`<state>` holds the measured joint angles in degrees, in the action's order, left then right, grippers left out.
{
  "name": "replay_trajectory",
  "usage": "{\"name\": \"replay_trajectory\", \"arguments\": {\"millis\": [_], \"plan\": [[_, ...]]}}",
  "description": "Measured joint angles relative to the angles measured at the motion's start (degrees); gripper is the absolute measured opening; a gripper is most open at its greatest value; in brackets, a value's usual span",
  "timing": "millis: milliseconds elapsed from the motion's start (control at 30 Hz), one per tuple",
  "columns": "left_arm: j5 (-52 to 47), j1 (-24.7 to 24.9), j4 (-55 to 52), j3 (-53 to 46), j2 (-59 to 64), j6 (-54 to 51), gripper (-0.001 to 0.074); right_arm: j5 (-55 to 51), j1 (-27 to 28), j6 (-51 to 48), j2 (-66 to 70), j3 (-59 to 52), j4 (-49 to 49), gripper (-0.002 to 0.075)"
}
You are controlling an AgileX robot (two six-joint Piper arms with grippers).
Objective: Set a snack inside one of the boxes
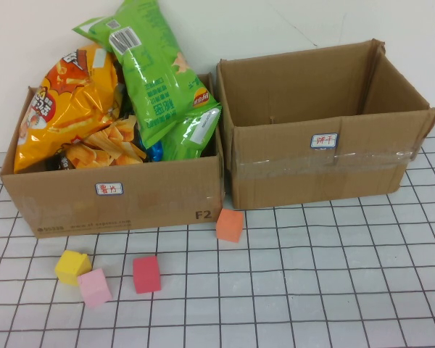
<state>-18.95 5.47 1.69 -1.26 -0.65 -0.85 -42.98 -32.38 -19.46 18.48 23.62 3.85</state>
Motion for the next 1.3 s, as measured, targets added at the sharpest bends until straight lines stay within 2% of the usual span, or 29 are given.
{"name": "replay_trajectory", "arguments": {"millis": [933,1100,1233,1300], "plan": [[-0.13,-0.29,-0.22,0.09,0.00,-0.65,-0.0001,0.00,0.50,0.11,-1.52,0.00,-0.10,-0.0001],[-0.13,-0.29,-0.22,0.09,0.00,-0.65,-0.0001,-0.08,7.52,0.11,-5.42,0.00,-0.25,-0.0001],[-0.21,-0.29,-0.22,0.09,0.00,-0.65,-0.0001,0.34,17.64,0.48,-9.03,0.00,-0.25,-0.0001],[-0.21,-0.29,-0.22,0.09,0.00,-0.65,-0.0001,2.20,22.00,3.74,-10.73,-0.23,-0.25,-0.0001]]}}
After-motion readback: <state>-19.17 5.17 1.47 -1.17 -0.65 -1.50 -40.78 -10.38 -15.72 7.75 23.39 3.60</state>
